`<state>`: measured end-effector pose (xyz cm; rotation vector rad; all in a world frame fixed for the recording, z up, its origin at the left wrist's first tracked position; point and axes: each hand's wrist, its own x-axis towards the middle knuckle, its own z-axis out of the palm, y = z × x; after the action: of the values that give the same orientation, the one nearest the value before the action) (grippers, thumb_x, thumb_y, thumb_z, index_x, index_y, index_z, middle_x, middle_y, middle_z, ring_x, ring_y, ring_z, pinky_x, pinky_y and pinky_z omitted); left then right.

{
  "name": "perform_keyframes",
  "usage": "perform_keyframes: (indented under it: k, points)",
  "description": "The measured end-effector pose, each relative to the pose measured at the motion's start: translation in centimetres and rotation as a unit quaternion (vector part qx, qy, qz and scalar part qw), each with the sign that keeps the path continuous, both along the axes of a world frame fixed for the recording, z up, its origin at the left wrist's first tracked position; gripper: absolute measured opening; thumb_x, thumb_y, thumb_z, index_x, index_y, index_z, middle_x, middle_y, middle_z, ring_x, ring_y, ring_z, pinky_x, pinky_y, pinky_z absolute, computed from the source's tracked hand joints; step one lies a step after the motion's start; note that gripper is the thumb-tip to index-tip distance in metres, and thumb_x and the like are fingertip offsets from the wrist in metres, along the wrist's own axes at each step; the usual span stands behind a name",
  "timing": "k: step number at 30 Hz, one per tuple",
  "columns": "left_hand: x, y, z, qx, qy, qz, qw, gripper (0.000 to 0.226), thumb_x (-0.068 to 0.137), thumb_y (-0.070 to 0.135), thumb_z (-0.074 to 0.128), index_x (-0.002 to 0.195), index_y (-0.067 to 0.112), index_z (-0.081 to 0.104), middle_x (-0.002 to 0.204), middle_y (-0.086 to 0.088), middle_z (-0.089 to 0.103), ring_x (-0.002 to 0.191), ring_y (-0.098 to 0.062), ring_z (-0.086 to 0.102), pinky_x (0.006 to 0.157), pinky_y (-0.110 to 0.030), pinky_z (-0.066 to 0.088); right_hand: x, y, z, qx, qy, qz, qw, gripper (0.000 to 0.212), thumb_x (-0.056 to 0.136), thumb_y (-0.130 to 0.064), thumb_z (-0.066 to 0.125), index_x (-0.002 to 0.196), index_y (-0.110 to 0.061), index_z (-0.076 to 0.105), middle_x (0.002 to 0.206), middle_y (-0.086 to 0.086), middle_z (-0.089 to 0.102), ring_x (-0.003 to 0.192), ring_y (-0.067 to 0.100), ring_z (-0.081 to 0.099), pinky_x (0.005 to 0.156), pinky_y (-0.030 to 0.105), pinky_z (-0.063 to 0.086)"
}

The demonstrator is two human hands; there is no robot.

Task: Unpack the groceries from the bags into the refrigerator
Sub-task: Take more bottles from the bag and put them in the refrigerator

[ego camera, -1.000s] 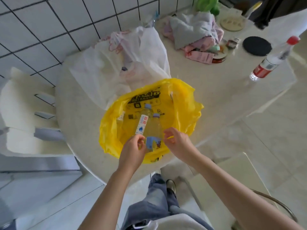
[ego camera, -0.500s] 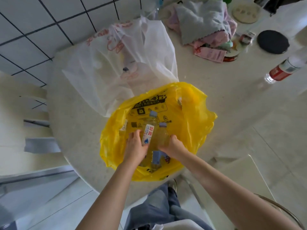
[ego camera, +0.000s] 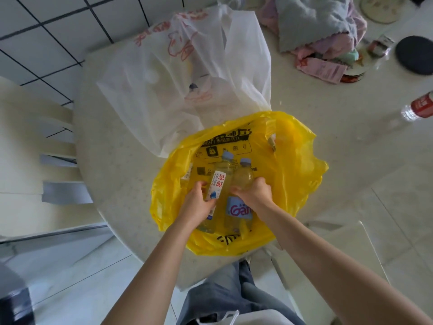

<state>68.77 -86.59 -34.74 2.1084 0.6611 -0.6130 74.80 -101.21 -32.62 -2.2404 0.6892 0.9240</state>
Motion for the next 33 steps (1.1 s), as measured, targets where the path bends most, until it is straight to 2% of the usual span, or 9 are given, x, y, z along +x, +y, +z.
perform_keyframes:
  k: [2, 7, 11, 14, 16, 20, 24, 28, 33]
  points:
    - [0.0, -0.3, -0.2, 0.001, 0.023, 0.001, 1.0, 0.061, 0.089, 0.028, 0.067, 0.14, 0.016, 0.036, 0.135, -0.007, 0.055, 0.113, -0.023, 0.061, 0.073, -0.028, 0.056, 0.5, -0.3, -0.2, -0.003, -0.024, -0.017, 1.0, 0.078, 0.075, -0.046, 0.077, 0.131, -0.008, 0.039, 0.129, 0.013, 0.043, 0.101, 0.027, 0.056, 0.079, 0.037, 0.056]
    - [0.4, -0.9, -0.8, 0.017, 0.047, 0.009, 0.999, 0.065, 0.085, 0.03, 0.069, 0.14, 0.012, 0.038, 0.134, -0.009, 0.055, 0.117, -0.024, 0.058, 0.085, -0.034, 0.054, 0.4, -1.7, -0.3, 0.072, 0.036, -0.051, 0.995, 0.051, 0.077, -0.037, 0.078, 0.112, -0.01, 0.052, 0.111, 0.01, 0.064, 0.08, 0.016, 0.061, 0.058, 0.025, 0.051]
    - [0.8, -1.2, -1.0, 0.043, 0.05, 0.002, 0.998, 0.068, 0.081, 0.035, 0.073, 0.136, 0.011, 0.041, 0.132, -0.01, 0.053, 0.117, -0.025, 0.057, 0.085, -0.034, 0.054, -0.7, -1.0, -0.8, 0.069, 0.052, -0.026, 0.996, 0.084, 0.071, -0.037, 0.083, 0.133, -0.012, 0.033, 0.124, 0.01, 0.055, 0.106, 0.025, 0.059, 0.073, 0.031, 0.053]
    - [1.2, -1.8, -0.7, 0.073, 0.056, -0.007, 0.996, 0.067, 0.081, 0.038, 0.073, 0.132, 0.011, 0.041, 0.129, -0.011, 0.051, 0.117, -0.028, 0.055, 0.086, -0.036, 0.054, -0.7, -0.2, -1.2, 0.05, 0.048, -0.017, 0.997, 0.093, 0.071, -0.038, 0.083, 0.137, -0.009, 0.025, 0.131, 0.014, 0.049, 0.115, 0.03, 0.055, 0.085, 0.037, 0.051]
    - [1.4, -2.1, -0.4, 0.091, 0.061, -0.007, 0.994, 0.068, 0.08, 0.04, 0.074, 0.132, 0.011, 0.04, 0.129, -0.011, 0.049, 0.117, -0.029, 0.055, 0.085, -0.037, 0.054, -0.5, 0.1, -1.6, 0.044, 0.062, -0.023, 0.997, 0.09, 0.069, -0.042, 0.083, 0.134, -0.007, 0.031, 0.125, 0.012, 0.053, 0.11, 0.028, 0.058, 0.085, 0.036, 0.054]
    - [1.6, -2.3, -0.4, 0.082, 0.056, 0.02, 0.995, 0.069, 0.074, 0.042, 0.078, 0.126, 0.013, 0.044, 0.123, -0.01, 0.056, 0.111, -0.027, 0.059, 0.08, -0.036, 0.057, -0.5, -0.2, -1.9, 0.048, 0.067, -0.041, 0.996, 0.071, 0.064, -0.045, 0.085, 0.116, -0.012, 0.051, 0.104, 0.008, 0.064, 0.089, 0.02, 0.063, 0.066, 0.028, 0.054]
    - [1.5, -2.2, 0.1, 0.065, 0.038, 0.054, 0.996, 0.067, 0.073, 0.039, 0.08, 0.125, 0.013, 0.046, 0.124, -0.009, 0.06, 0.113, -0.026, 0.06, 0.079, -0.032, 0.053, -0.8, -0.8, -1.8, 0.054, 0.049, -0.069, 0.995, 0.072, 0.059, -0.04, 0.089, 0.11, -0.017, 0.043, 0.102, 0.005, 0.059, 0.091, 0.021, 0.061, 0.073, 0.032, 0.056]
    - [1.5, -2.7, 1.6, 0.043, -0.004, 0.105, 0.993, 0.07, 0.073, 0.038, 0.081, 0.127, 0.013, 0.045, 0.127, -0.008, 0.059, 0.114, -0.024, 0.06, 0.078, -0.03, 0.053, -0.7, -1.0, -1.3, 0.105, 0.005, -0.08, 0.991, 0.076, 0.053, -0.035, 0.091, 0.113, -0.017, 0.047, 0.1, 0.003, 0.063, 0.086, 0.019, 0.066, 0.072, 0.036, 0.059]
    - [1.5, -2.8, 4.9, 0.017, -0.073, 0.156, 0.985, 0.065, 0.071, 0.038, 0.083, 0.118, 0.014, 0.045, 0.116, -0.004, 0.061, 0.09, -0.012, 0.059, 0.058, -0.013, 0.044, -0.7, -2.1, 1.9, 0.194, -0.069, -0.078, 0.976, 0.071, 0.057, -0.027, 0.091, 0.115, -0.017, 0.051, 0.102, 0.005, 0.067, 0.085, 0.02, 0.069, 0.073, 0.037, 0.06]
